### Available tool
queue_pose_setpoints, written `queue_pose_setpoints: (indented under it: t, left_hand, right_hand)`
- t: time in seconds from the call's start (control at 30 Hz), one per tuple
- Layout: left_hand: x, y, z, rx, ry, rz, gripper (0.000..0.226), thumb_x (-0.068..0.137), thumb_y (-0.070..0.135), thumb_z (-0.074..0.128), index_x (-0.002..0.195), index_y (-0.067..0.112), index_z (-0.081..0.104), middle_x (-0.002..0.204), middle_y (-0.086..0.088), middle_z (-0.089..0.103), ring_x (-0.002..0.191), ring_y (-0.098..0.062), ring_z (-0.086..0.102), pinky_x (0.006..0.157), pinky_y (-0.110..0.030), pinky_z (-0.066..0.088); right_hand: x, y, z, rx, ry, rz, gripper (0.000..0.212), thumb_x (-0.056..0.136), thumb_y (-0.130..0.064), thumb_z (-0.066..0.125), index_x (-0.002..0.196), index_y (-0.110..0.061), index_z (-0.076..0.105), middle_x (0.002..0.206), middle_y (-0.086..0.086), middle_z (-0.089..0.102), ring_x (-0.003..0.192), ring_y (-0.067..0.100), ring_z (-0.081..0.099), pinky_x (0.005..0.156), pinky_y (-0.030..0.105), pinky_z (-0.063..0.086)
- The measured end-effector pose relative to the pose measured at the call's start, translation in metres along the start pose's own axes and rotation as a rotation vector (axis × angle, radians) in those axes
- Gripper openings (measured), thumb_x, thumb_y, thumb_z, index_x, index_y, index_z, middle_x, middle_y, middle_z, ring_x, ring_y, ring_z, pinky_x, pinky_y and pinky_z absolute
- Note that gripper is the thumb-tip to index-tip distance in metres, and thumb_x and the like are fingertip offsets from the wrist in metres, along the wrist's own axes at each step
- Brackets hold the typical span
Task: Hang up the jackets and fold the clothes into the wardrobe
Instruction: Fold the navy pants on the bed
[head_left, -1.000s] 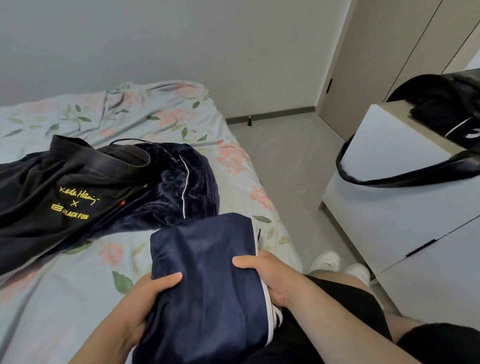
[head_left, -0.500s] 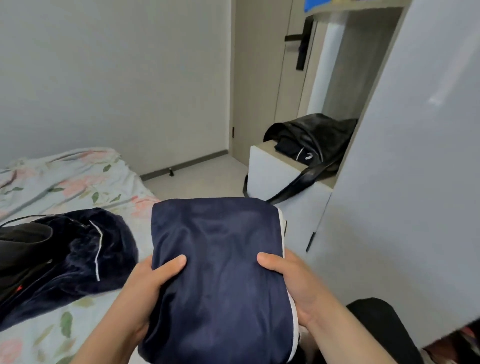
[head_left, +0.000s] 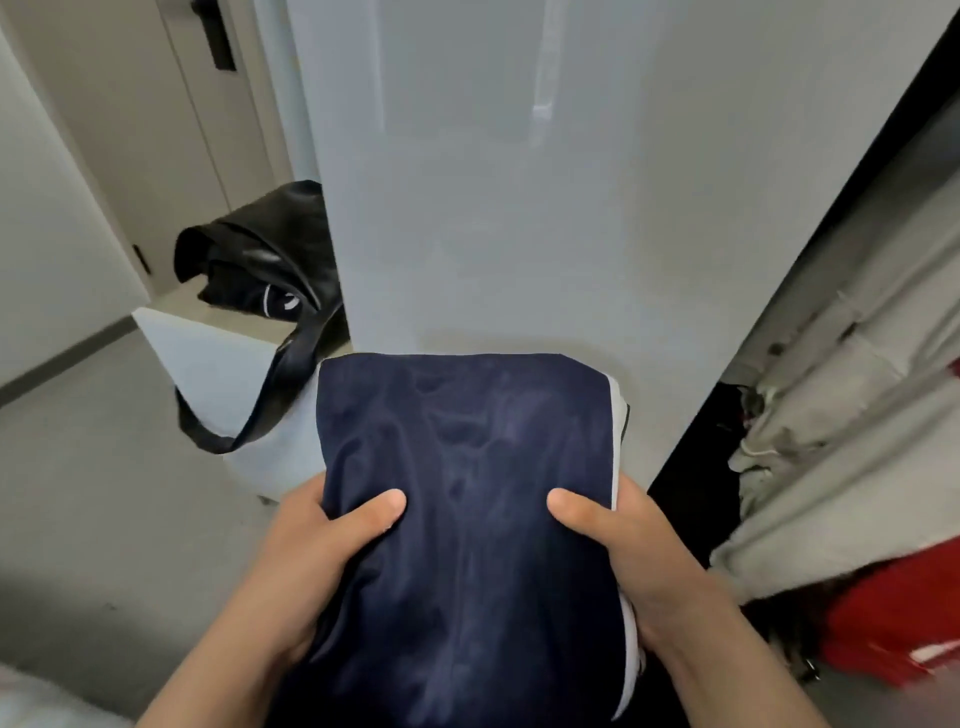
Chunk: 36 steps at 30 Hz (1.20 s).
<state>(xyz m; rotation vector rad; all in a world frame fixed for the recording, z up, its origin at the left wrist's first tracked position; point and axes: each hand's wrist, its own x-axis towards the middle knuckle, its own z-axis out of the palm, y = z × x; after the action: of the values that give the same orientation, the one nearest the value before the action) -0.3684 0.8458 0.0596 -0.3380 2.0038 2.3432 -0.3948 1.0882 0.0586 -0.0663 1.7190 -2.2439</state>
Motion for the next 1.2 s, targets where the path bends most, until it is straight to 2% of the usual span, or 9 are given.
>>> queue_pose_setpoints:
  t: [0.1,0.2,0.37,0.5,0.67,0.83,0.93,1.07,1.2]
  left_hand:
    - [0.029,-0.003,0.026,0.022,-0.077,-0.019,0.043,0.052,0.036,0.082,0.093,0.026,0.076,0.1,-0.007,0.076,0.091,-0.028,0.073,0.078,-0.043,0.055]
    - [0.05,-0.004,0.052,0.049,-0.18,-0.026,0.045,0.05,0.041,0.079,0.092,0.028,0.076,0.099,-0.006,0.076,0.091,-0.026,0.073,0.077,-0.041,0.056]
    - [0.072,0.005,0.095,0.091,-0.381,-0.057,0.032,0.061,0.031,0.079,0.093,0.03,0.075,0.1,-0.004,0.076,0.09,-0.024,0.074,0.072,-0.035,0.057]
    - [0.078,0.015,0.136,0.144,-0.536,-0.023,0.037,0.054,0.023,0.089,0.088,0.033,0.075,0.094,-0.003,0.077,0.083,-0.022,0.075,0.059,-0.023,0.058]
    - [0.065,0.025,0.184,0.164,-0.681,0.016,0.042,0.046,0.03,0.084,0.087,0.035,0.075,0.091,-0.002,0.077,0.08,-0.022,0.075,0.058,-0.024,0.058]
    - [0.06,0.03,0.241,0.179,-0.841,0.044,0.039,0.051,0.026,0.09,0.085,0.036,0.075,0.088,-0.001,0.077,0.078,-0.02,0.075,0.062,-0.029,0.058]
    - [0.058,0.033,0.283,0.1,-0.907,0.027,0.036,0.049,0.036,0.082,0.084,0.036,0.075,0.088,-0.002,0.077,0.078,-0.022,0.075,0.064,-0.034,0.057]
    - [0.066,0.043,0.331,0.007,-0.991,0.027,0.047,0.043,0.044,0.087,0.088,0.035,0.076,0.09,-0.001,0.077,0.082,-0.019,0.075,0.068,-0.034,0.056]
    - [0.068,0.078,0.365,-0.01,-1.029,-0.037,0.032,0.059,0.033,0.08,0.091,0.028,0.076,0.089,-0.003,0.077,0.085,-0.021,0.074,0.082,-0.044,0.056]
  right_hand:
    - [0.001,-0.003,-0.028,0.033,0.111,-0.013,0.053,0.066,-0.028,0.083,0.117,-0.023,0.069,0.122,0.011,0.069,0.11,0.033,0.067,0.085,0.042,0.057]
    - [-0.005,-0.01,-0.05,0.014,0.208,-0.035,0.05,0.066,-0.029,0.082,0.115,-0.025,0.07,0.121,0.009,0.07,0.11,0.03,0.068,0.083,0.037,0.058]
    - [-0.028,-0.034,-0.075,-0.028,0.357,-0.07,0.053,0.068,-0.031,0.082,0.119,-0.026,0.068,0.122,0.007,0.07,0.112,0.029,0.067,0.092,0.048,0.054]
    - [-0.053,-0.051,-0.089,-0.036,0.516,-0.124,0.049,0.067,-0.028,0.081,0.115,-0.029,0.07,0.118,0.005,0.072,0.108,0.026,0.069,0.088,0.043,0.057]
    - [-0.095,-0.067,-0.1,-0.078,0.698,-0.196,0.037,0.07,-0.021,0.074,0.104,-0.036,0.072,0.11,0.0,0.075,0.101,0.021,0.072,0.08,0.034,0.059]
    - [-0.129,-0.075,-0.107,-0.032,0.91,-0.263,0.033,0.073,-0.019,0.07,0.104,-0.029,0.073,0.109,0.003,0.075,0.101,0.024,0.072,0.081,0.038,0.06]
    - [-0.138,-0.084,-0.112,-0.02,1.071,-0.334,0.028,0.078,-0.014,0.069,0.101,-0.029,0.074,0.107,0.003,0.075,0.099,0.024,0.072,0.085,0.041,0.058]
    - [-0.139,-0.105,-0.121,-0.005,1.24,-0.404,0.027,0.073,-0.02,0.071,0.099,-0.028,0.074,0.106,0.005,0.076,0.098,0.024,0.073,0.078,0.035,0.06]
    - [-0.132,-0.15,-0.117,0.001,1.407,-0.398,0.033,0.071,-0.023,0.074,0.103,-0.025,0.072,0.107,0.004,0.075,0.099,0.025,0.072,0.085,0.043,0.058]
